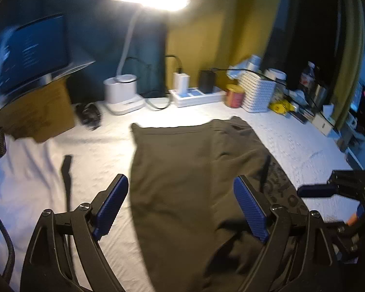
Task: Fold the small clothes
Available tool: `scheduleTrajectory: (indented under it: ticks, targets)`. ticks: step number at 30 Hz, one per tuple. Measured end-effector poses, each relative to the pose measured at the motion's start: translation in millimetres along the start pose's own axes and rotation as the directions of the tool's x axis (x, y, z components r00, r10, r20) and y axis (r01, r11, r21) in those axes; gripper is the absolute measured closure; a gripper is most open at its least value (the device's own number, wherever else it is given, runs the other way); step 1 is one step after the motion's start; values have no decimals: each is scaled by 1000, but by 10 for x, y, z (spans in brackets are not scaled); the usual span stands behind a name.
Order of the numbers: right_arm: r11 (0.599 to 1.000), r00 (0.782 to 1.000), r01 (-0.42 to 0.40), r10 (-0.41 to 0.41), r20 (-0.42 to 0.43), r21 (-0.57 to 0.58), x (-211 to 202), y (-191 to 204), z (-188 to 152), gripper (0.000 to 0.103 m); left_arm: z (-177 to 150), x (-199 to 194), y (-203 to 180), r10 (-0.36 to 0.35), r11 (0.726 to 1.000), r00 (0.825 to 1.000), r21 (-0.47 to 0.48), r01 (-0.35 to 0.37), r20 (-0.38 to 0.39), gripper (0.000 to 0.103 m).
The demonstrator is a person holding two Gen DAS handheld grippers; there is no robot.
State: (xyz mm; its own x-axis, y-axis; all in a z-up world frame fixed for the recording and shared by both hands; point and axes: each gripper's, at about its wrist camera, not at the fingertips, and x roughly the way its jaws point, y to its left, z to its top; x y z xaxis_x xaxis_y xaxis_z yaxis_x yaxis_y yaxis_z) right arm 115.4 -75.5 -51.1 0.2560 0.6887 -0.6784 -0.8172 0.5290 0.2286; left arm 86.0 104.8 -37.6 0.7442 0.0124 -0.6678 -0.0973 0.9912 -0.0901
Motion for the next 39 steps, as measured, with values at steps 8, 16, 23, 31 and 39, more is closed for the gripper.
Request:
scheduleTrajectory:
  ticks: [8, 16, 23, 31, 39]
  targets:
    - [991, 997, 73, -76, 23, 113, -125, -725, -188, 47, 150, 431, -560, -27, 991, 995, 130, 39, -92, 15]
    - [968, 991, 119, -129, 34, 221, -155, -1274, -329, 47, 100, 806, -1227, 38, 873, 984, 485, 52, -174, 16]
    - [961, 990, 132, -139, 11, 243, -41, -1402, -351, 47, -42, 1119, -1118, 51, 849, 960, 519, 104, -277, 66]
    - [964, 988, 153, -149, -35, 216, 217, -1359, -235, 47, 91, 914, -663, -5, 915, 987, 398, 68, -158, 97]
    - [966, 985, 174, -166, -55, 192, 450, -1200, -25, 47, 224, 889, 112, -36, 984, 996, 172, 49, -82, 98]
